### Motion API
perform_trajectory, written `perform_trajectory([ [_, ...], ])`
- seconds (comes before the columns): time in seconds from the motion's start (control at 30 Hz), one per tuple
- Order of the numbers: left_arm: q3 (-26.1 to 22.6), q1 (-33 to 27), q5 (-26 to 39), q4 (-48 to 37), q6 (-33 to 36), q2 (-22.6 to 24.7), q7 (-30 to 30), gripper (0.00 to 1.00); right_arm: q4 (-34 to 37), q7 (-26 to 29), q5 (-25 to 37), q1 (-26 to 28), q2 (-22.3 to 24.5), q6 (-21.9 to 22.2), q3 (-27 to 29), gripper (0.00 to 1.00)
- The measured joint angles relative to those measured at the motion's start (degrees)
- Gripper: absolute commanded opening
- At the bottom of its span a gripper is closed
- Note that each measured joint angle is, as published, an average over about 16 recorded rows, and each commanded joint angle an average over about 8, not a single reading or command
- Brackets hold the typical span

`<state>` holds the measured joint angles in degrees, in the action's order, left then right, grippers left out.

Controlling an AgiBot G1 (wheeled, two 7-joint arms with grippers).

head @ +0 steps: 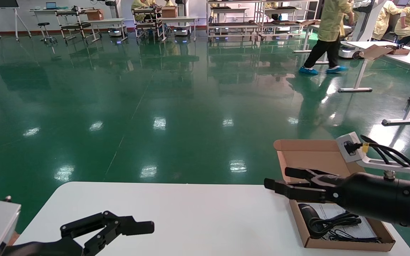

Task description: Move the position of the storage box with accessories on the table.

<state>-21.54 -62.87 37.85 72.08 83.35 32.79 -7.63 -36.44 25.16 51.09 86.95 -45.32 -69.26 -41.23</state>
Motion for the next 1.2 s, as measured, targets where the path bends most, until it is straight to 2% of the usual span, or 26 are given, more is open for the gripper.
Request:
perform_trajectory([
  [0.87,0.0,0.0,0.0,0.0,0.0,0.0,0.0,1.0,-29.0,-11.2,-7.2,-19.8,8.0,-12.8,19.7,1.0],
  [1.2,0.0,0.0,0.0,0.0,0.0,0.0,0.0,1.0,-37.3,-14.3,-9.3,-25.5,10.3,-16.5,25.3,1.0],
])
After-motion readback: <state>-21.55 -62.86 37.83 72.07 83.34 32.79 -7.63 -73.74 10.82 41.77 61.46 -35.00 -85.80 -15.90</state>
